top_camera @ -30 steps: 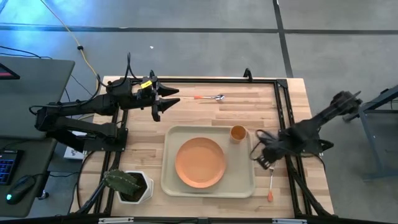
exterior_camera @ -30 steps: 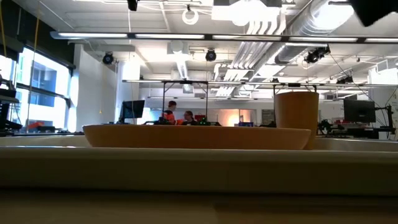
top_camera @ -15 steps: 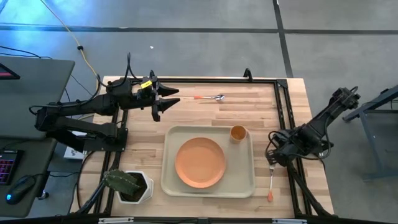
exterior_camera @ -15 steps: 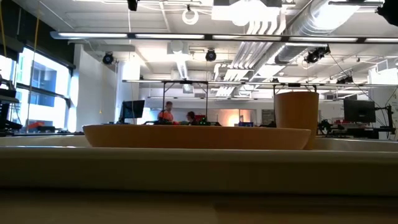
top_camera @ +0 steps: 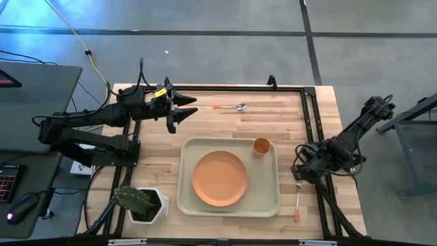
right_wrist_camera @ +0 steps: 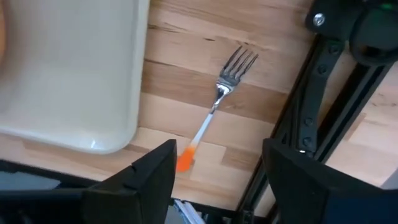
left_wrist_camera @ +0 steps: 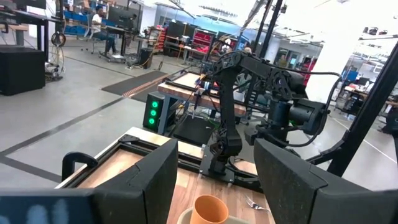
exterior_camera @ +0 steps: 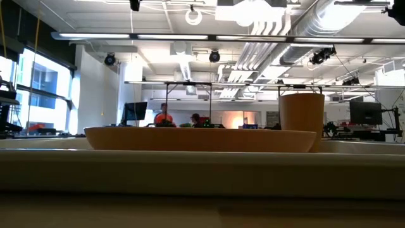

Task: Pick and place plate/cup/fork/spoon on tray
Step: Put the orange fork to the right of the orange plate on the gray tray

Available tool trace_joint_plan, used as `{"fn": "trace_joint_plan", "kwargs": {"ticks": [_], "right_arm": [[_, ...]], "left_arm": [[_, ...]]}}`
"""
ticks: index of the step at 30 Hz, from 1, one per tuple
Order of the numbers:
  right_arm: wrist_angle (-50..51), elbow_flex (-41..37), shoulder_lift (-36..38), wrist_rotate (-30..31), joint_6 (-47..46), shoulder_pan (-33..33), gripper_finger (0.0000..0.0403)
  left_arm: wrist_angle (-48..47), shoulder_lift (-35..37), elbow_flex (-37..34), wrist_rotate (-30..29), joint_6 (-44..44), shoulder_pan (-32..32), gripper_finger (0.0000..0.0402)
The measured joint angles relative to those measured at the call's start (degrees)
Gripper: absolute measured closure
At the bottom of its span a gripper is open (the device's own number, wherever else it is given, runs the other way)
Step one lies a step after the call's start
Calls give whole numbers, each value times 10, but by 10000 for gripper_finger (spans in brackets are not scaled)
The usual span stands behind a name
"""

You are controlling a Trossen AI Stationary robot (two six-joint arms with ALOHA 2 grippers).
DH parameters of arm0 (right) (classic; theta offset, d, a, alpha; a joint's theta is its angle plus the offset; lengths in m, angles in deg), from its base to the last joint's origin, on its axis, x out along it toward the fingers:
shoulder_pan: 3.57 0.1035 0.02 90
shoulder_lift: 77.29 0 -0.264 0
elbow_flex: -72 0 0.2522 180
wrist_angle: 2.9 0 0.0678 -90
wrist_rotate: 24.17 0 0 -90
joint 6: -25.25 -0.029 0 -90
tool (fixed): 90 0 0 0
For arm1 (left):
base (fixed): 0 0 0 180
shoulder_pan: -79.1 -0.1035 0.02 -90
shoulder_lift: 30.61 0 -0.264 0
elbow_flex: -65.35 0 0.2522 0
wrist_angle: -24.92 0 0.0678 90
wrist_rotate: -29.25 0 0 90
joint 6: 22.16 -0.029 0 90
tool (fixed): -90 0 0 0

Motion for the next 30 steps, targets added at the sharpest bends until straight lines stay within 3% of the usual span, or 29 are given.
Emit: {"fn": "trace_joint_plan", "kwargs": {"ticks": [4, 10, 15, 21, 30], "right_arm": [[-33, -20, -15, 0, -49, 28, 174], [-244, -128, -18, 11, -134, 81, 174], [-374, -209, -19, 9, -139, 87, 173], [-387, -244, -38, -45, -150, 87, 173], [-435, -243, -134, -45, -147, 87, 174]], "left_arm": [[0, 0, 0, 0, 0, 0, 202], [0, 0, 0, 0, 0, 0, 202], [0, 0, 0, 0, 0, 0, 202], [0, 0, 0, 0, 0, 0, 202], [0, 0, 0, 0, -5, -1, 202]]}}
